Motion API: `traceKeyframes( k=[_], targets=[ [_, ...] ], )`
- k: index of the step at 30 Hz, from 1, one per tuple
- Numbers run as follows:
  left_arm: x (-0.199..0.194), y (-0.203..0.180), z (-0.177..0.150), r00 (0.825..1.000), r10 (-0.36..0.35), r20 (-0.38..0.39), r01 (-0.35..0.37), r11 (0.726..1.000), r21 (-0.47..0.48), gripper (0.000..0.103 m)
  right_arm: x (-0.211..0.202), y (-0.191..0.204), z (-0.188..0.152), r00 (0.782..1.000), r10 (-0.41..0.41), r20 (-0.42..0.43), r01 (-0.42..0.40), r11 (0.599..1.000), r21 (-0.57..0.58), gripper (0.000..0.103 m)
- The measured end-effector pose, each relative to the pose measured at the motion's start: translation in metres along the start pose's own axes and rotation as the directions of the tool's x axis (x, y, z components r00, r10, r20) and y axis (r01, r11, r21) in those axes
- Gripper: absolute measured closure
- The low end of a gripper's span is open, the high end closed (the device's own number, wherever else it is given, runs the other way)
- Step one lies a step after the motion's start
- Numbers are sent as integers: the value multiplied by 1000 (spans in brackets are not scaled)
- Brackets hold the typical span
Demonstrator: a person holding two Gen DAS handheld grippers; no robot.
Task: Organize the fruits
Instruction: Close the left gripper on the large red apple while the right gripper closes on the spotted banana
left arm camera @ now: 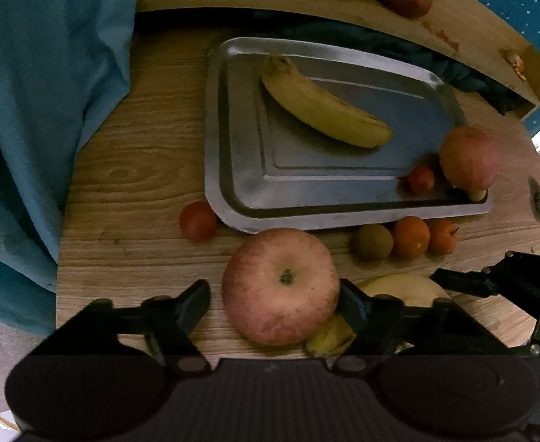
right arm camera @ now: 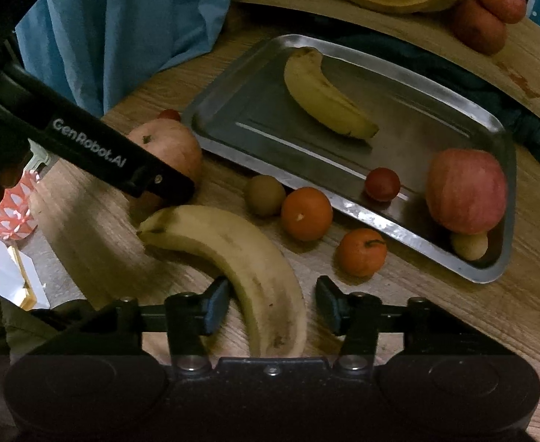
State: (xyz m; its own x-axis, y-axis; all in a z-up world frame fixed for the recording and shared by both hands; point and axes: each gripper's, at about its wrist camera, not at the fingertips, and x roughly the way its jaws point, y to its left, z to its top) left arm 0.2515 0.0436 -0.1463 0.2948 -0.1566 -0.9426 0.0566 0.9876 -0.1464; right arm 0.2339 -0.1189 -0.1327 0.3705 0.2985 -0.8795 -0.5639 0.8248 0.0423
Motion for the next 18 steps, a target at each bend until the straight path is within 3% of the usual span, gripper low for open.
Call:
traceKeyframes(
  k=[3, 18],
  targets=[
    [-2, 0, 0, 1000, -10, 5, 10, 1000, 10, 33, 1, 0, 3, 1000, 7, -5, -7, 1000, 1, 46],
    [-4, 4, -2, 1000, -20, 9, 20, 1000, -22, 33, 9, 10, 17, 999, 41, -18, -42, 995, -87, 46]
  ],
)
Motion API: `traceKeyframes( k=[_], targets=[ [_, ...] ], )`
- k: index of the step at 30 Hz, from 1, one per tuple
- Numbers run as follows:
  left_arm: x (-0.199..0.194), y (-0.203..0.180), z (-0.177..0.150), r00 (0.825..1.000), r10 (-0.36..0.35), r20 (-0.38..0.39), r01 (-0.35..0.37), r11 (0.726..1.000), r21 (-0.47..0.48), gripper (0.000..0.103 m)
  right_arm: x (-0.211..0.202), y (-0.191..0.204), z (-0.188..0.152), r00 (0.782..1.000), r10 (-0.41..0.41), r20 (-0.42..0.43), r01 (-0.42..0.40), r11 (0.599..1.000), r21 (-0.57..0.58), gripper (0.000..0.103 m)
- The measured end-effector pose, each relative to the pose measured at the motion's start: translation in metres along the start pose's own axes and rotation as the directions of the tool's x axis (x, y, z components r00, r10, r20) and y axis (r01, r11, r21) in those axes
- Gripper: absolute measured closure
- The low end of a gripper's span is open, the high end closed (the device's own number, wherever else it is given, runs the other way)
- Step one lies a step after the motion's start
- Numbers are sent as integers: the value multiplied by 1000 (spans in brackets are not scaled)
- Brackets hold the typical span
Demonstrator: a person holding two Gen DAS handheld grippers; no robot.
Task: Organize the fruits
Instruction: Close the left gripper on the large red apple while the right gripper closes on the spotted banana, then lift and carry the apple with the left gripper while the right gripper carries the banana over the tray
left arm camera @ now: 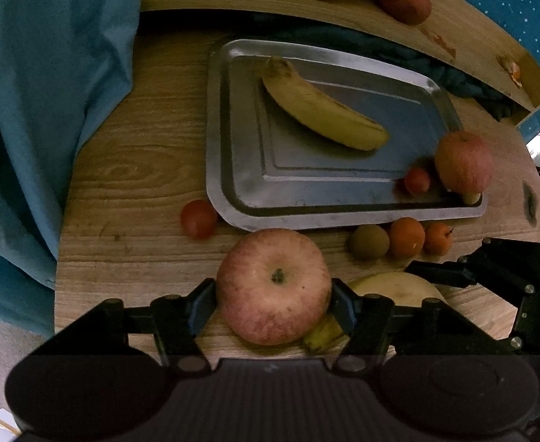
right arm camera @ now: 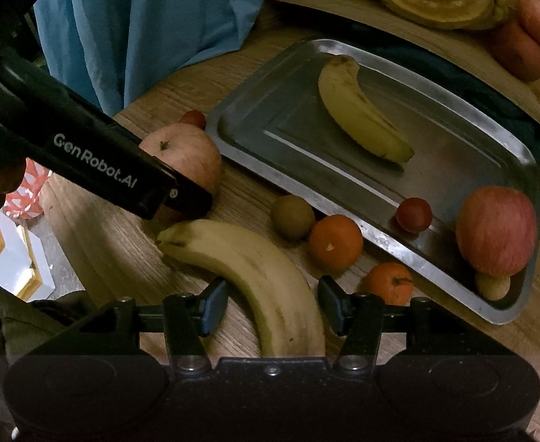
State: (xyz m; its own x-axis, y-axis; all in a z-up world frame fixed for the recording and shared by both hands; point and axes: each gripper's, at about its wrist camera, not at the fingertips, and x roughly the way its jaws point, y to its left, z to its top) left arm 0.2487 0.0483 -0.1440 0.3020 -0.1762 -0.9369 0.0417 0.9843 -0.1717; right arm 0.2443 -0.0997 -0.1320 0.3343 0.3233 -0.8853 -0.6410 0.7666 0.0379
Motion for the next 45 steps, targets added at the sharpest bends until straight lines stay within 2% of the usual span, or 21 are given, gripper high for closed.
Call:
traceKeyframes(
  k=[15, 22, 35, 45],
  targets=[
    [-3, 1, -4, 1000, 10, 11, -10, 999, -43, 34, -3, 0, -3, 1000, 9, 11, -9, 1000, -5, 59],
    [-7, 3, -6, 999, 25, 25, -24, 997, -72, 34, -6, -6, -8, 999, 30, 18, -31, 999, 38, 64],
    [-15, 3, -6, 998, 22, 51, -18, 997, -80, 34, -22, -14, -21, 996, 3, 89, -13, 995, 103, 66],
    [-18, 1, -5, 998, 24, 56, -20, 997, -75, 34, -26, -14, -24, 994, -1, 107, -10, 994, 105, 67]
  ],
)
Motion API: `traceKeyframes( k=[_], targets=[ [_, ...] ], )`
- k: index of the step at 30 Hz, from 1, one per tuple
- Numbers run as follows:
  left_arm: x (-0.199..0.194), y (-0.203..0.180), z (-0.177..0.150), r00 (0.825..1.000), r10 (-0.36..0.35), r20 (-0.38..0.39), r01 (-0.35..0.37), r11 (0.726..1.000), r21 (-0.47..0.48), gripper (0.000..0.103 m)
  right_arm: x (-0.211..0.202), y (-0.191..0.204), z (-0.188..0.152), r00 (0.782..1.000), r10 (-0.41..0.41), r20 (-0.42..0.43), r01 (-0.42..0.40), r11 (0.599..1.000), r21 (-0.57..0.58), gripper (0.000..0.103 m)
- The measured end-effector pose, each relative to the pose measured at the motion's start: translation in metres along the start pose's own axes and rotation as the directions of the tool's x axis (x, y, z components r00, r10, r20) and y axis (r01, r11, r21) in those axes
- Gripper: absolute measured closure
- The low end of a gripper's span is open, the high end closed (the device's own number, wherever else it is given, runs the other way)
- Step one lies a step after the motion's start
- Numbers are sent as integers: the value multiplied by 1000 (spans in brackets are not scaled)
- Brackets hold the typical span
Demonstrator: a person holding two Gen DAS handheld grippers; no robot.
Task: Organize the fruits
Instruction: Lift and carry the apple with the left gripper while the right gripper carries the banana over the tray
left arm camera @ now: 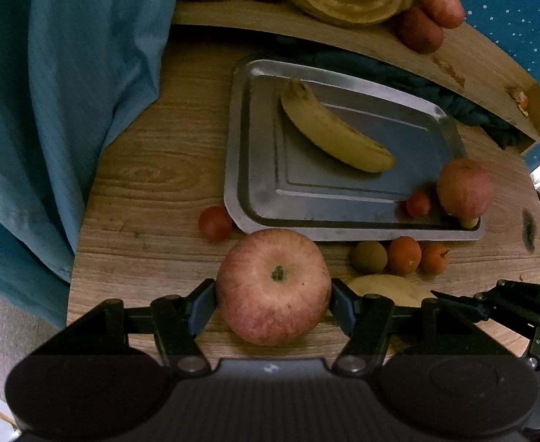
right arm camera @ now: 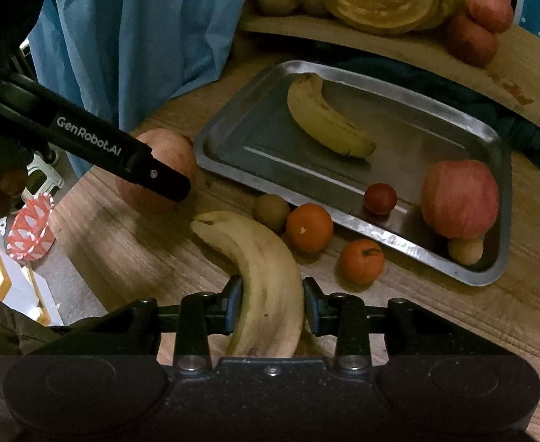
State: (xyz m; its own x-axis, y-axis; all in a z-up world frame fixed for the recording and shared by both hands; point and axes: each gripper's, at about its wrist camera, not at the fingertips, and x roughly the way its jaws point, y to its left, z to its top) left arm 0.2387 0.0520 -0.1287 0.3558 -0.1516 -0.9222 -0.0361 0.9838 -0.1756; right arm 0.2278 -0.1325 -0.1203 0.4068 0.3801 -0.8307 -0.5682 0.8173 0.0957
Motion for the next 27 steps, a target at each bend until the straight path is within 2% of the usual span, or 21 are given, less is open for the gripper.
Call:
traceKeyframes(
  k=[10, 16, 20, 27],
  targets=[
    [-3, 2, -2, 1000, 5, 5, -5, 1000, -9, 33, 13, 3, -3, 998, 20, -53, -22, 1000, -22, 65],
    [-4, 5, -2, 1000, 15, 4, -14, 1000, -11, 33, 19, 9, 1, 999, 15, -43, -18, 997, -69, 62],
    [-5, 5, -1, 1000, 16, 9, -16, 1000, -10, 34, 22, 13, 5, 999, 13, -38, -17, 993, -119, 65],
    [-8, 7, 5, 1000, 15, 27, -14, 1000, -15, 33, 14, 9, 12, 1000, 23, 10, -22, 993, -115, 67]
  ],
)
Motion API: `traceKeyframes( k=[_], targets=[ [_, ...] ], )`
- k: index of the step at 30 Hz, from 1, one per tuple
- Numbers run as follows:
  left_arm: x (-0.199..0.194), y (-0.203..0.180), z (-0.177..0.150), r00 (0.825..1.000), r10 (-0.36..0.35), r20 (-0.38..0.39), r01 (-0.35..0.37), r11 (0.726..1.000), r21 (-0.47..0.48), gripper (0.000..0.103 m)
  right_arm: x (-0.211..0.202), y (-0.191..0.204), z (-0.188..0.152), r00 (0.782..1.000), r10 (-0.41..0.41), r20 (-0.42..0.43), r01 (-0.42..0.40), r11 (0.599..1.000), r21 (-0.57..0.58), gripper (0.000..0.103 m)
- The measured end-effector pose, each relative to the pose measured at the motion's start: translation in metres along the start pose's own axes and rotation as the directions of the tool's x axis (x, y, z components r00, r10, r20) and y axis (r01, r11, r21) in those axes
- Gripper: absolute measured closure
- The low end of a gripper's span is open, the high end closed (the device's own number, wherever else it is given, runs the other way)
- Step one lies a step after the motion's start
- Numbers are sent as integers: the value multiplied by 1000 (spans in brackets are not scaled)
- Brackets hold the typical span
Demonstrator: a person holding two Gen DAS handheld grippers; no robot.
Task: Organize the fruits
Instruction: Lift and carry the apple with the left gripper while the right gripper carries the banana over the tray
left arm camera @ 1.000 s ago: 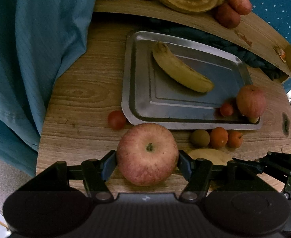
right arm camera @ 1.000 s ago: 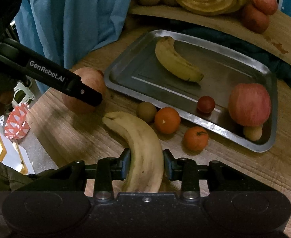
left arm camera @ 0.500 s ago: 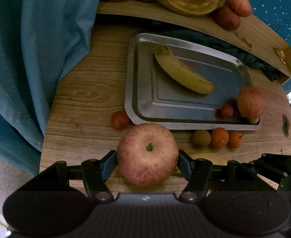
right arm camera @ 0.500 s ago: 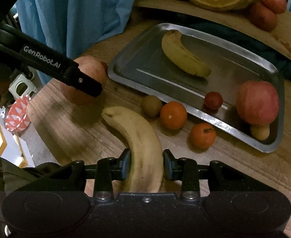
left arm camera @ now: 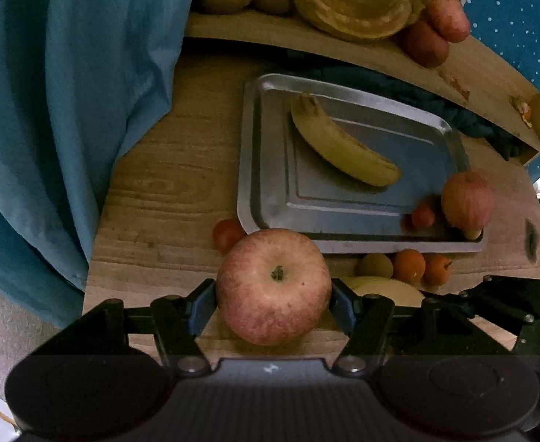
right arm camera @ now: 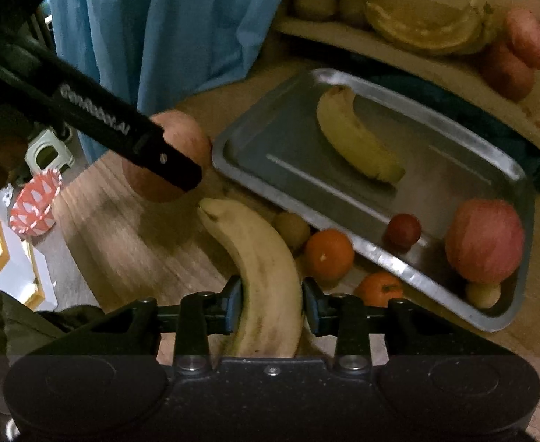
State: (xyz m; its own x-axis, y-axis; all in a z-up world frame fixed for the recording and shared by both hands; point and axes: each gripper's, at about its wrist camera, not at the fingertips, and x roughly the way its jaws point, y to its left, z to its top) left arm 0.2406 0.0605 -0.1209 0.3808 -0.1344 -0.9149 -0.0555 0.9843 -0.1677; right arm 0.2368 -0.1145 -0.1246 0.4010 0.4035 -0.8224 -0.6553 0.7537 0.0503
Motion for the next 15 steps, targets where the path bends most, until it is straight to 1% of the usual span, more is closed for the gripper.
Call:
traceKeyframes(
  k=[8, 9, 15],
  targets=[
    [1, 0, 12, 1000, 1, 17, -1, 1000, -5, 33, -18, -11, 10, 998, -22, 63, 20, 999, 37, 67],
    [1, 0, 13, 1000, 1, 19, -1, 1000, -5, 33, -20, -14, 12, 998, -29, 58, 26, 999, 39, 67],
    [6, -3, 23, 1000, -4, 27, 4, 1000, 5, 33, -32, -28, 24, 991, -60, 121, 50, 995, 87, 67]
  ],
)
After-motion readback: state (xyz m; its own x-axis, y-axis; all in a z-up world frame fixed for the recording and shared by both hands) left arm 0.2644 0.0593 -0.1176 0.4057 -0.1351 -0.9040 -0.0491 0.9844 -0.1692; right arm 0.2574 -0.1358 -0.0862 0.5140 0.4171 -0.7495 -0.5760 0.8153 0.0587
